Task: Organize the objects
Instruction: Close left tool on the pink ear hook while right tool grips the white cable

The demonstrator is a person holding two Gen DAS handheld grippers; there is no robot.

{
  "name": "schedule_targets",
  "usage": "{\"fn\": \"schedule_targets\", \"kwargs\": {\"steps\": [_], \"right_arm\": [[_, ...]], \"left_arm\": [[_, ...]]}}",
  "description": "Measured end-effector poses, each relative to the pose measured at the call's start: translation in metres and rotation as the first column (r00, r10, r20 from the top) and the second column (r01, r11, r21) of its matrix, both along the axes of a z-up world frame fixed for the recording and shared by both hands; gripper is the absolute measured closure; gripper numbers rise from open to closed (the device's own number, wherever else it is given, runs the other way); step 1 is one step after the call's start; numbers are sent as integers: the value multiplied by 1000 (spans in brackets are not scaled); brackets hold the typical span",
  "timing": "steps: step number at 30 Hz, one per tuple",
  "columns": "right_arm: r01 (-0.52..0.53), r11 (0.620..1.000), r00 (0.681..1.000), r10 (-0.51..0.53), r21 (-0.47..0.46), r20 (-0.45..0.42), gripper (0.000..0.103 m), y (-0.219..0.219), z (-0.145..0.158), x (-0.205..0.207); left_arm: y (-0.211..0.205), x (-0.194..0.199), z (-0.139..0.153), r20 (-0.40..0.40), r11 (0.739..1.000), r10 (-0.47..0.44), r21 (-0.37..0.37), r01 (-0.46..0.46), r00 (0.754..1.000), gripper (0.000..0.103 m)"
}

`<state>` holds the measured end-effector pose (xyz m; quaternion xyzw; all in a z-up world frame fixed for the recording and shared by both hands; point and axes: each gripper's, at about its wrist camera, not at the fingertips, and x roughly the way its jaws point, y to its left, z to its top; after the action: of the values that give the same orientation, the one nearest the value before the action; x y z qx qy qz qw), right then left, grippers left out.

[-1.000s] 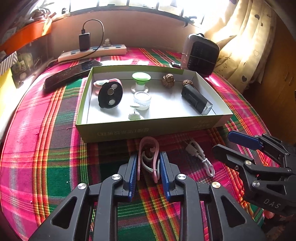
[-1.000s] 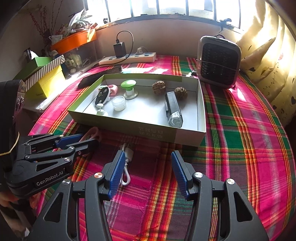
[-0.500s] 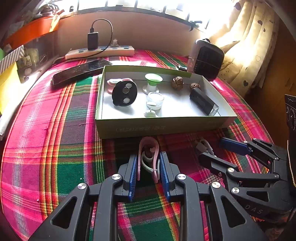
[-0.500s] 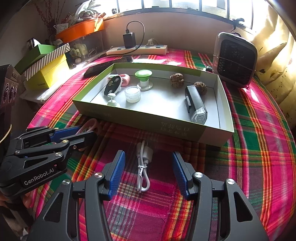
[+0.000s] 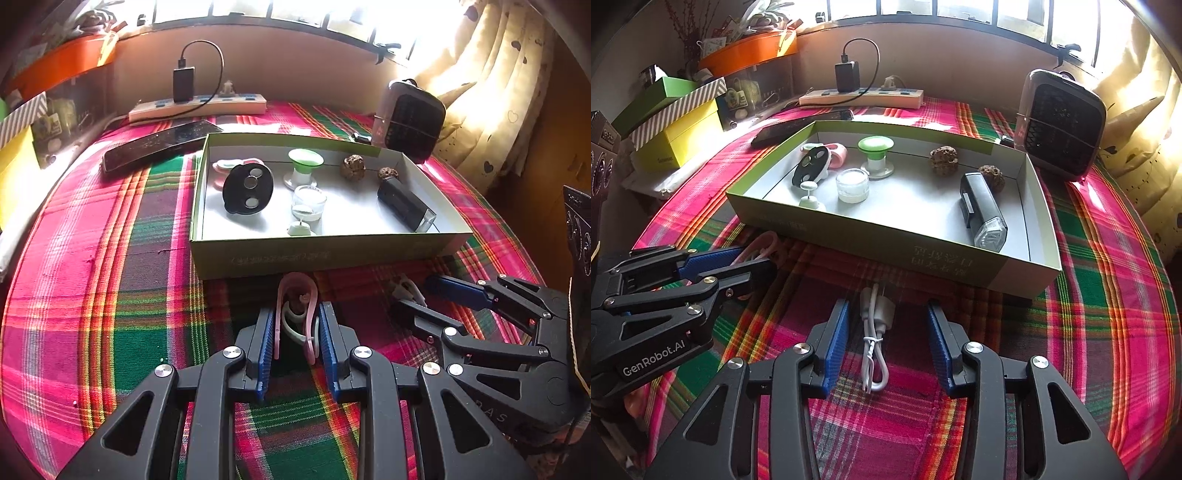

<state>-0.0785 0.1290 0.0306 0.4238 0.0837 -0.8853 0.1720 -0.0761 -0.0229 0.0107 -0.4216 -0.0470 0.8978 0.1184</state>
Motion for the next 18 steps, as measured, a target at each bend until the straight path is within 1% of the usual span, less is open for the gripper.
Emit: {"fn": "schedule_targets", "kwargs": {"steps": [2, 7, 11, 14, 18], "right_arm": [[1, 1000, 1000, -1, 0, 0, 62, 1, 0, -1], [6, 1000, 1000, -6, -2, -2, 68, 3, 0, 0], [4, 1000, 1000, -4, -5, -3, 78, 3, 1, 0], [3, 1000, 1000, -3, -7, -2, 81, 3, 1, 0], [3, 1000, 1000, -3, -6, -2, 82, 3, 1, 0]], "left_arm": [[0, 0, 0, 0, 1000, 0, 2, 0, 1000, 81], [1, 0, 0, 0, 1000, 0, -2, 0, 1000, 81], [1, 0, 0, 0, 1000, 0, -1, 0, 1000, 81], [1, 0, 1, 0, 1000, 0, -2, 0, 1000, 81], [1, 0, 1, 0, 1000, 0, -1, 0, 1000, 81]]}}
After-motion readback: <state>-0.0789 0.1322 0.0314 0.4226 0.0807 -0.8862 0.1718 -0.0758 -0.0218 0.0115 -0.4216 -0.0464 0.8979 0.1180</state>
